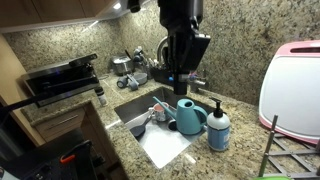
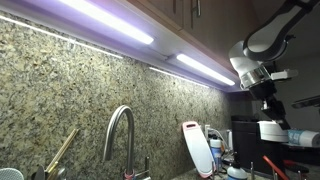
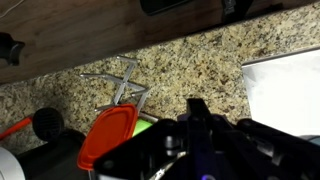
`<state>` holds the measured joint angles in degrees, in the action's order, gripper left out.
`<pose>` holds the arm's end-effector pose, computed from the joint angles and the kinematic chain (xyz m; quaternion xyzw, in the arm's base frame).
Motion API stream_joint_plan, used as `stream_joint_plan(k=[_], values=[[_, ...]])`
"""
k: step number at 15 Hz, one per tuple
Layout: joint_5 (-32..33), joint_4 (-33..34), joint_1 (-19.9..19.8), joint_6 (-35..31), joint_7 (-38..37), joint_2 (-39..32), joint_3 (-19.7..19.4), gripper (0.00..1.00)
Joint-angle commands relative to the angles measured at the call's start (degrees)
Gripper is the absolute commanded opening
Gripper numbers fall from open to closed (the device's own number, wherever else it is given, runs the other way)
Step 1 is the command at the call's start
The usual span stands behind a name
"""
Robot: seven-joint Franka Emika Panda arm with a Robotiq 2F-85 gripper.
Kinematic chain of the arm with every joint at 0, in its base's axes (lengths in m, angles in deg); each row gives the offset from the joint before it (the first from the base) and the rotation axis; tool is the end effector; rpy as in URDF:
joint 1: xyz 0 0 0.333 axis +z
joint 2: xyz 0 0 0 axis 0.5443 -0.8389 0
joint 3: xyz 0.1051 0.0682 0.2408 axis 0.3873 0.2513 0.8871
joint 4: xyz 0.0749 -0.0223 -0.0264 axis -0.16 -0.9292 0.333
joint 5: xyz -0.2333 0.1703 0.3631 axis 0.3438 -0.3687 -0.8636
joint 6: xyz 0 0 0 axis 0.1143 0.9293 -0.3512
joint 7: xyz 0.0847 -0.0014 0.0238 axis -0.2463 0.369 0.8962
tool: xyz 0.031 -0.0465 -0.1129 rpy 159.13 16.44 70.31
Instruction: Press the pump on the bottle
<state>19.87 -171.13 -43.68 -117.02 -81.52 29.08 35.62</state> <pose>0.5011 -0.2214 0.2627 0.9724 -0.1468 -0.1461 0.1072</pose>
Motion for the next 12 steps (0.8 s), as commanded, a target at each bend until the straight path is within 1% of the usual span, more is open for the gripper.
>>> stream_joint_plan(k=[1,7,12], values=[[2.5,0.6,-0.3,1.8,-3.3,-0.8,-0.1,0.00],[8.2,0.2,-0.5,2.2,-9.1,-2.8,-0.5,0.00],[10.0,1.0,-0.6,3.2,-12.1,-5.4,-1.5,0.00]])
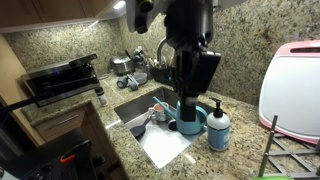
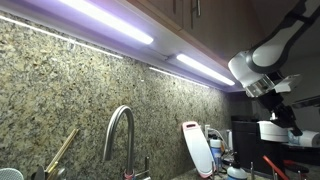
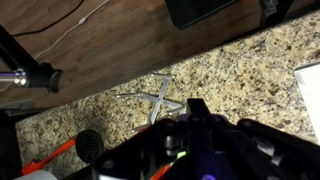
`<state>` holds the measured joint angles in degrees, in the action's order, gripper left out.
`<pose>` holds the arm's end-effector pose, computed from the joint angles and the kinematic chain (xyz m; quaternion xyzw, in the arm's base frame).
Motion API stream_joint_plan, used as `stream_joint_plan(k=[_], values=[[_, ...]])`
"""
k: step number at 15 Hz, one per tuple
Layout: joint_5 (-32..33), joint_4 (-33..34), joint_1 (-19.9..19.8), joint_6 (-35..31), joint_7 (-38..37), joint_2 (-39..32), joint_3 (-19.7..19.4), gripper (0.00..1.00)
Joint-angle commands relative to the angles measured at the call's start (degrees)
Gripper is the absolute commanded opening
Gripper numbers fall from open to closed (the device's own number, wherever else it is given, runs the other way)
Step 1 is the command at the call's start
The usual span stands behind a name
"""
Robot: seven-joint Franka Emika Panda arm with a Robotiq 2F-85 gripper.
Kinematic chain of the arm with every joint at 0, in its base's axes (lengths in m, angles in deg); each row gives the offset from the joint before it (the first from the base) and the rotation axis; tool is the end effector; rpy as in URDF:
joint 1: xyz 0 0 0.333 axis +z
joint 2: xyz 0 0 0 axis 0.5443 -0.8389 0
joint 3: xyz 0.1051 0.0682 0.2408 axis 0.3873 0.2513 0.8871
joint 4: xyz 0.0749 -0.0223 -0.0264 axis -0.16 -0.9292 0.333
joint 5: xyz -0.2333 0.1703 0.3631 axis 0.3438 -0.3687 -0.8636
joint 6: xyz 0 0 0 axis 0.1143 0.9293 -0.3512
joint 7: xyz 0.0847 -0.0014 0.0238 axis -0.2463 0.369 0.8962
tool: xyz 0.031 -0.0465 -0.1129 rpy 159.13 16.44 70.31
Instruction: Press the pump on the bottle
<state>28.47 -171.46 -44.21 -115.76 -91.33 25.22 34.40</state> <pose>0.4811 -0.2467 0.2275 0.9444 -0.1999 -0.1874 0.1820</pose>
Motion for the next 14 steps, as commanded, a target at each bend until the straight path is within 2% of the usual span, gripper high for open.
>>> stream_joint_plan(k=[1,2,9,14], values=[[1.0,1.6,-0.1,2.2,-2.1,-2.0,-0.4,0.00],[0.3,0.1,-0.1,0.2,-0.8,-0.9,-0.3,0.01],[0.3,0.6,-0.2,0.4,-0.9,-1.8,-0.4,0.00],[1.6,0.6,-0.2,-1.2,-1.3,-5.5,-0.6,0.00]])
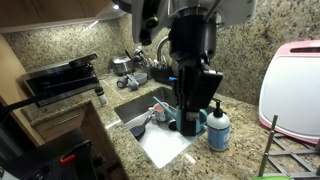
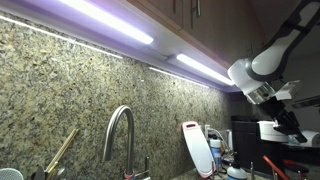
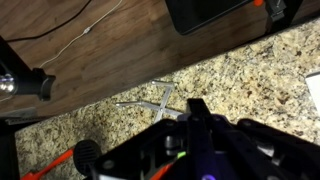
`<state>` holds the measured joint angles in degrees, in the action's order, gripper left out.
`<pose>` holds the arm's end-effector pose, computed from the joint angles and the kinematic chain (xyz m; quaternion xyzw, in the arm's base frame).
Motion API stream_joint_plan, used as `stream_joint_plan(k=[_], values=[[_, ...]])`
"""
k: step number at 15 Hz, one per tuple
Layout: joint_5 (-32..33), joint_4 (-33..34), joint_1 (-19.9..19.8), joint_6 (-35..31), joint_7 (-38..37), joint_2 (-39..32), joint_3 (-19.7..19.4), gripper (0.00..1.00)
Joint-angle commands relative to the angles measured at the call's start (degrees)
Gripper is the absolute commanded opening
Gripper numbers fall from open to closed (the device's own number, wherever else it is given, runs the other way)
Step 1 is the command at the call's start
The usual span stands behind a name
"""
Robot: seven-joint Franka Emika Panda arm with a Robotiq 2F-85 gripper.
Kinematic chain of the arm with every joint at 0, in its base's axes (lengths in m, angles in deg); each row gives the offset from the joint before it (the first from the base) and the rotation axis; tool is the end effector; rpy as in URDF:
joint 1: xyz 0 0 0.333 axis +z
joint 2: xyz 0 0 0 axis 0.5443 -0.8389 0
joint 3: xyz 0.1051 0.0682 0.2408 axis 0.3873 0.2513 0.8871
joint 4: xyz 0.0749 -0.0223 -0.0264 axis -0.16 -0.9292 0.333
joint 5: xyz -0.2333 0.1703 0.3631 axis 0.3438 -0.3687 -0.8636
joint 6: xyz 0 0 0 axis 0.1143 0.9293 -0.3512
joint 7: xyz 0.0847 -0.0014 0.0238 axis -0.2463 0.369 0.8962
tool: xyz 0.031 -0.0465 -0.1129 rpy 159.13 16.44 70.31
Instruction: Press the pump on the bottle
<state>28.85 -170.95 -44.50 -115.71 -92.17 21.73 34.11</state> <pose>0.4744 -0.2520 0.2001 0.9372 -0.2041 -0.2126 0.1866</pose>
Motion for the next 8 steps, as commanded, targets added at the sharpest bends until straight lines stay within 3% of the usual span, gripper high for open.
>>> stream_joint_plan(k=[1,8], values=[[1.5,0.0,0.2,-1.8,-0.7,-2.6,-0.4,0.00],[4.5,-2.0,0.4,-14.3,-0.4,-5.6,-1.1,0.00]])
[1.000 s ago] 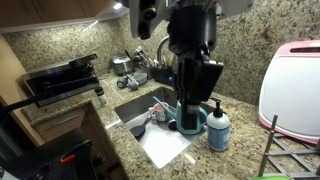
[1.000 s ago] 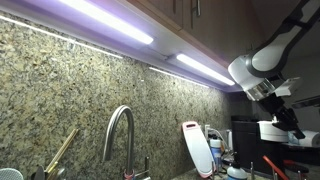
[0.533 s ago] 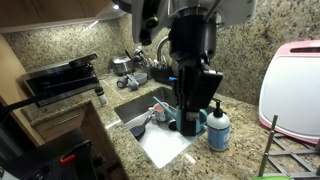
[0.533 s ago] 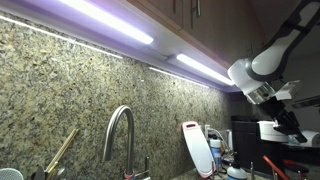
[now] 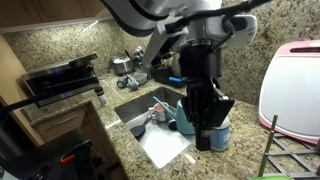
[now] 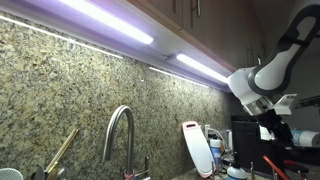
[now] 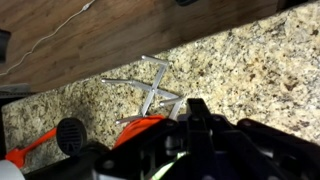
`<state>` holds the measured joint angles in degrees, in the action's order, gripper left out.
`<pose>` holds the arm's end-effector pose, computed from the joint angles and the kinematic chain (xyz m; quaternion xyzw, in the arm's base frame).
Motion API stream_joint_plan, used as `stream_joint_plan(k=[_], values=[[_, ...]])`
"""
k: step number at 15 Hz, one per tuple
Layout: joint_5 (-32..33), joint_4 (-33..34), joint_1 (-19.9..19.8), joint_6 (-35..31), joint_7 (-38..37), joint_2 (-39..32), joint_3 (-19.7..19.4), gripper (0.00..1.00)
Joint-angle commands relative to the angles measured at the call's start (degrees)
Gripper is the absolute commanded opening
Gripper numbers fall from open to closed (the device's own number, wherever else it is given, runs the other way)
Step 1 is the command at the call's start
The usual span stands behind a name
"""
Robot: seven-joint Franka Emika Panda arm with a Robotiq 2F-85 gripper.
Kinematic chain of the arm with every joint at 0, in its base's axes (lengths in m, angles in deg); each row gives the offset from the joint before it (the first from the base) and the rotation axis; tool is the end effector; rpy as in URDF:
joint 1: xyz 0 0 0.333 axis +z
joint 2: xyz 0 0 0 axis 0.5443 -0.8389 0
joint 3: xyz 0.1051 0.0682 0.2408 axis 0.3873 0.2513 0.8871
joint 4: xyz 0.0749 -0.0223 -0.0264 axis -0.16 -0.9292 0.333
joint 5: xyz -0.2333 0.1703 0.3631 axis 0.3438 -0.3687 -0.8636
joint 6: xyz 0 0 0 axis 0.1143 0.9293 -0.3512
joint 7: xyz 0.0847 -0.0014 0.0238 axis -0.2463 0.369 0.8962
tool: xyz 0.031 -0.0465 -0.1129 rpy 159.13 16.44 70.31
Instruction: Press the pump on the bottle
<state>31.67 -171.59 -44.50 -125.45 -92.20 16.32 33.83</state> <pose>0.4800 -0.2531 0.1519 0.9480 -0.1680 -0.1827 0.1992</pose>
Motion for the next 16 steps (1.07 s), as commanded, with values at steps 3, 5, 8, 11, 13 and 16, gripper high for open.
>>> stream_joint_plan(k=[3,5,8,11,13,16], values=[[2.2,-2.6,0.5,-10.3,0.2,-0.4,-1.1,0.00],[2.5,-4.1,0.6,-14.6,0.4,0.2,-1.3,0.00],[2.9,-5.8,1.0,-19.2,0.9,1.0,-1.3,0.00],[2.6,-7.8,1.0,-26.1,1.9,2.0,-1.4,0.00],[2.7,-8.9,1.2,-29.9,2.7,2.5,-1.6,0.00],[3.3,-10.7,1.2,-36.8,3.9,3.2,-2.0,0.00]])
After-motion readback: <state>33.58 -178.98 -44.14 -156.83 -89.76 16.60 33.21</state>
